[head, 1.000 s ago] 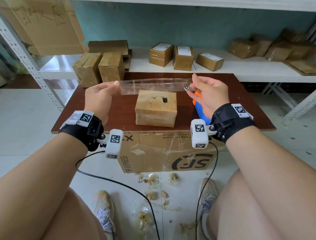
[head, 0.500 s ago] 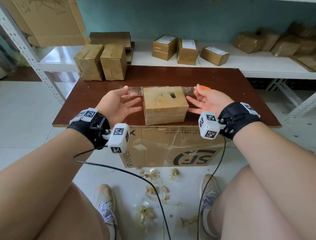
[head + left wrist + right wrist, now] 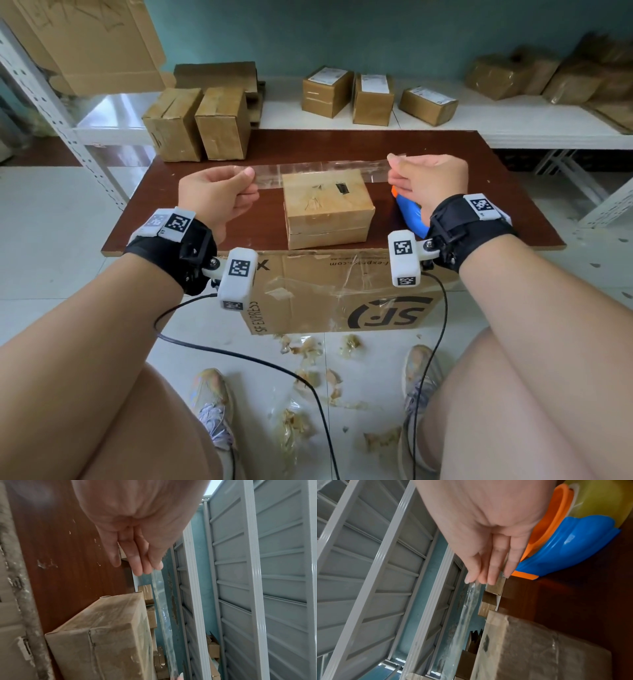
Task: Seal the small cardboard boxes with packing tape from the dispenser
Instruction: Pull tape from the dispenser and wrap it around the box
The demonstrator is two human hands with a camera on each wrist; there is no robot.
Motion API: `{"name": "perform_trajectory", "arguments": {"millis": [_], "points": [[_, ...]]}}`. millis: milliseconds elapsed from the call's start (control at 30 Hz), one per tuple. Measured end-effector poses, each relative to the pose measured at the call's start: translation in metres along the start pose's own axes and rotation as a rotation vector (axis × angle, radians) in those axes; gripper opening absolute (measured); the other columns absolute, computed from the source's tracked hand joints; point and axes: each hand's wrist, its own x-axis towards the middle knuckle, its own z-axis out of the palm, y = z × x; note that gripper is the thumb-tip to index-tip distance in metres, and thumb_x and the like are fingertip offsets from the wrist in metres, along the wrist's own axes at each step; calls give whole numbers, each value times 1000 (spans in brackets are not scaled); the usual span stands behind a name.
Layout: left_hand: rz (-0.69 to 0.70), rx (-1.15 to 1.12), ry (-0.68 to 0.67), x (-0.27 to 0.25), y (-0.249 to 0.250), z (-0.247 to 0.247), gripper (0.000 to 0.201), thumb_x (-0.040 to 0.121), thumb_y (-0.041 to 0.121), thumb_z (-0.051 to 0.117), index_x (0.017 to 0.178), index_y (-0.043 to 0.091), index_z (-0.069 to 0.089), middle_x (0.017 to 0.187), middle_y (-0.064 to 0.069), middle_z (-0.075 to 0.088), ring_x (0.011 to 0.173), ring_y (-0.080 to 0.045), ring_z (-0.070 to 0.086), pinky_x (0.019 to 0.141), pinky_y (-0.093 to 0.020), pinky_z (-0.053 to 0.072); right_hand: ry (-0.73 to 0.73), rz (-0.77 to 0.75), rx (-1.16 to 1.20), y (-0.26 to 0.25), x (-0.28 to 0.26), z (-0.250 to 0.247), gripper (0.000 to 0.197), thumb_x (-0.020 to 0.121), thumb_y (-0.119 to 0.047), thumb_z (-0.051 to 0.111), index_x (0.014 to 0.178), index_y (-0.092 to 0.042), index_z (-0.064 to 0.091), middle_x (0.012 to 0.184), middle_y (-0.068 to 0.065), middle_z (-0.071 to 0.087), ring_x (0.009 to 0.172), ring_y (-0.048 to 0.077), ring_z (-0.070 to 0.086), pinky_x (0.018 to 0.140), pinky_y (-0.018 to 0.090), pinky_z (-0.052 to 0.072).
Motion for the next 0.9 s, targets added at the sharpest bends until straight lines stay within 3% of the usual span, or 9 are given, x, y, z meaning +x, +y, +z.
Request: {"name": "perform_trajectory", "arguments": {"millis": [133, 367, 533, 633, 767, 900], "points": [[-92, 40, 19, 0, 4, 2, 23, 97, 35, 80, 103, 13, 80, 91, -2, 83, 84, -12, 80, 90, -38, 65, -16, 78, -13, -1, 5, -3, 19, 88, -27, 87, 91, -12, 77, 88, 9, 80, 85, 20, 80, 82, 34, 65], [-178, 112, 0, -3, 8, 1, 19, 100, 34, 76, 105, 16, 80, 92, 2, 83, 76, -10, 78, 92, -38, 64, -83, 148, -49, -1, 6, -3, 15, 93, -20, 82, 90, -10, 70, 88, 10, 75, 79, 18, 75, 72, 29, 63], [-210, 136, 12, -3, 1, 3, 22, 102, 35, 73, 108, 15, 79, 92, 2, 83, 75, -9, 77, 92, -39, 64, -101, 185, -38, 4, 8, -1, 23, 96, -16, 78, 109, -1, 67, 91, 12, 73, 79, 19, 76, 72, 31, 65], [-226, 135, 21, -1, -3, 4, 22, 102, 36, 73, 110, 16, 77, 91, 3, 83, 74, -7, 77, 91, -39, 64, -117, 209, -28, 5, 7, 1, 21, 97, -14, 76, 108, 0, 65, 94, 14, 73, 85, 24, 78, 69, 33, 66], [-244, 124, 50, 3, -6, 5, 21, 103, 36, 71, 110, 17, 75, 86, 4, 82, 64, -4, 72, 88, -37, 65, -119, 223, -38, 7, 6, 5, 15, 99, -13, 74, 98, -3, 63, 96, 15, 72, 88, 26, 78, 70, 35, 66], [-259, 128, 74, 7, -11, 6, 22, 103, 35, 71, 115, 16, 74, 81, 5, 81, 54, -3, 63, 82, -34, 65, -120, 241, -51, 10, 4, 10, 16, 101, -12, 71, 105, -1, 61, 97, 15, 70, 90, 27, 76, 69, 35, 66]]}}
